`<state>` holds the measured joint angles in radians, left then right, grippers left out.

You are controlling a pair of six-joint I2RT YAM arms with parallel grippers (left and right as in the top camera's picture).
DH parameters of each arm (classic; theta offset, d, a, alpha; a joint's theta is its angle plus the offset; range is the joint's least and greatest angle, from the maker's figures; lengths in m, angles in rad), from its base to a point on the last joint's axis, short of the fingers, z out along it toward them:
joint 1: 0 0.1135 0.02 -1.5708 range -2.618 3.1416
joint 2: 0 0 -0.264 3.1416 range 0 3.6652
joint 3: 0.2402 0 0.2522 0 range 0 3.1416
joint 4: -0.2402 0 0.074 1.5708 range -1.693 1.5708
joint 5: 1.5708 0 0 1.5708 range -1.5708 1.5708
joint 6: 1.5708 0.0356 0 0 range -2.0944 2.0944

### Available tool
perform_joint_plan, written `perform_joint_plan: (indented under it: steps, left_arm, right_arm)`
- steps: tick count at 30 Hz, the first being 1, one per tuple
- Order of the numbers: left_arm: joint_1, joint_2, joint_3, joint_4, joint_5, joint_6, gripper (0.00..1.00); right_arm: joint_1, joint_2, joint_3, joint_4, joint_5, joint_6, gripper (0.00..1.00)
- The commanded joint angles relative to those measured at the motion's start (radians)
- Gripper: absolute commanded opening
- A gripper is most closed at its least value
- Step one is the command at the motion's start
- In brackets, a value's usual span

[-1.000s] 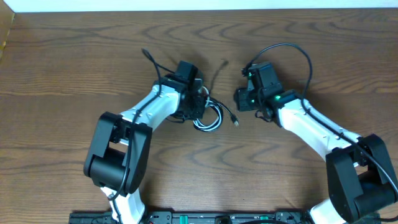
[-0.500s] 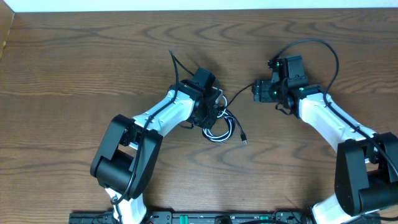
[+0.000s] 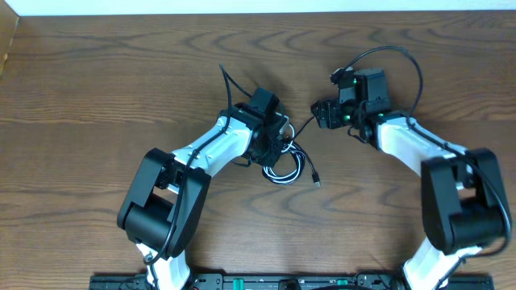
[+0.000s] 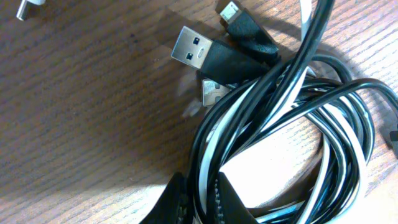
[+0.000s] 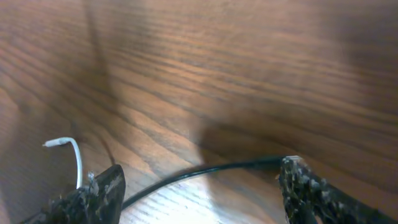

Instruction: Untangle cables

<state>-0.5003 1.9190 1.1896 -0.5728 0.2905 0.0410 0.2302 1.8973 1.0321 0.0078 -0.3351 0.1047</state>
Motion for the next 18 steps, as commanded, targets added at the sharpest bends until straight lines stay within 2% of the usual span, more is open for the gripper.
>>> perform_joint_plan:
  steps: [1, 4, 7, 9, 18]
  left_arm:
    - [-0.002, 0.007, 0.012, -0.007, 0.004, 0.018, 0.08]
    - [-0.002, 0.007, 0.012, -0.009, 0.004, 0.018, 0.08]
    - [-0.001, 0.007, 0.012, -0.008, 0.004, 0.018, 0.08]
    - [0.000, 0.007, 0.012, -0.008, 0.004, 0.017, 0.08]
    - [0.000, 0.007, 0.012, 0.026, -0.075, -0.049, 0.08]
  right_arm:
    - [0.000, 0.053, 0.008, 0.011, -0.104, -0.003, 0.73]
    - [-0.004, 0.068, 0.008, 0.002, -0.101, 0.047, 0.45]
    - [-0.022, 0.052, 0.008, -0.059, -0.106, 0.127, 0.32]
    - [-0.028, 0.043, 0.008, -0.122, -0.116, 0.146, 0.28]
    - [-0.031, 0.038, 0.008, -0.420, -0.226, 0.145, 0.27]
